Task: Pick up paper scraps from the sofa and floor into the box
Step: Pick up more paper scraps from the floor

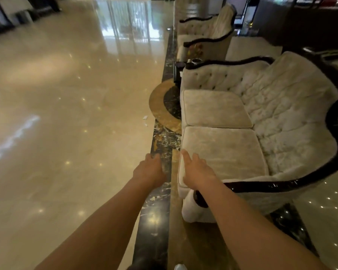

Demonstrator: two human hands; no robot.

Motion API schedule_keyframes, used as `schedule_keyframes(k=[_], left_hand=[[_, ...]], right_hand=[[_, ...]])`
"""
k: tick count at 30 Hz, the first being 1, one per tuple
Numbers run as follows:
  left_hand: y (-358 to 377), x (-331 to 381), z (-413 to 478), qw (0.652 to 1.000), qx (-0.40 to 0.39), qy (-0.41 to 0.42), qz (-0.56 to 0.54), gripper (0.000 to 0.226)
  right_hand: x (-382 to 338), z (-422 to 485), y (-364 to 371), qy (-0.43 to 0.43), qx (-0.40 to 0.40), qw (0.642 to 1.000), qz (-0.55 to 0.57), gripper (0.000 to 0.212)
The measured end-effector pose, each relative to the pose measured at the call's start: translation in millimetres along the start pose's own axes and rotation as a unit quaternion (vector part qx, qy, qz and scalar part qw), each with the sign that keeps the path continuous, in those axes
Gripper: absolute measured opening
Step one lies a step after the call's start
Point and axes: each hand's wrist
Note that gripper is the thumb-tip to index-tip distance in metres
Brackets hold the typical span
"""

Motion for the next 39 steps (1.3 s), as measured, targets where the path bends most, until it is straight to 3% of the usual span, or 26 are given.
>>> schedule_keyframes(k=[5,14,21,27,39], left_hand=[[-18.7,-22.9,70.5,0.999,-0.008,-0.022,0.027,0.058],[-50.3,-176.4,299.6,0.98,-0.078,-0.167,0.078,0.055],[-127.2,-204.8,477.2,0.985,-0.102,-0.123,0.063,0.053],[-156.8,-218.4,586.5,0.974,-0.16,-0.096,0.127,0.045],[-235.3,-251.6,876.8,0.964,-0.169,-0.088,0.188,0.05]], right_hand=[[-29.0,98.9,-11.1,-0.075,-0.005,0.997,-0.023,0.087],[-101.3,327.3,-11.5,-0.158,-0.053,0.984,-0.068,0.087],[-162.7,509.3,-57.7,-0.091,-0.1,0.991,0.007,0.085],[-204.9,617.5,-87.5,-0.154,-0.107,0.982,0.034,0.079],[-149.6,914.7,-89.6,-0.053,-0.152,0.978,0.13,0.075]])
Point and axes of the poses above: each hand's wrist, its own z-axis towards the middle knuckle, its own y-axis out of the palm, x = y × z, and after that the axes turned 13 degrees about -y, right-handed
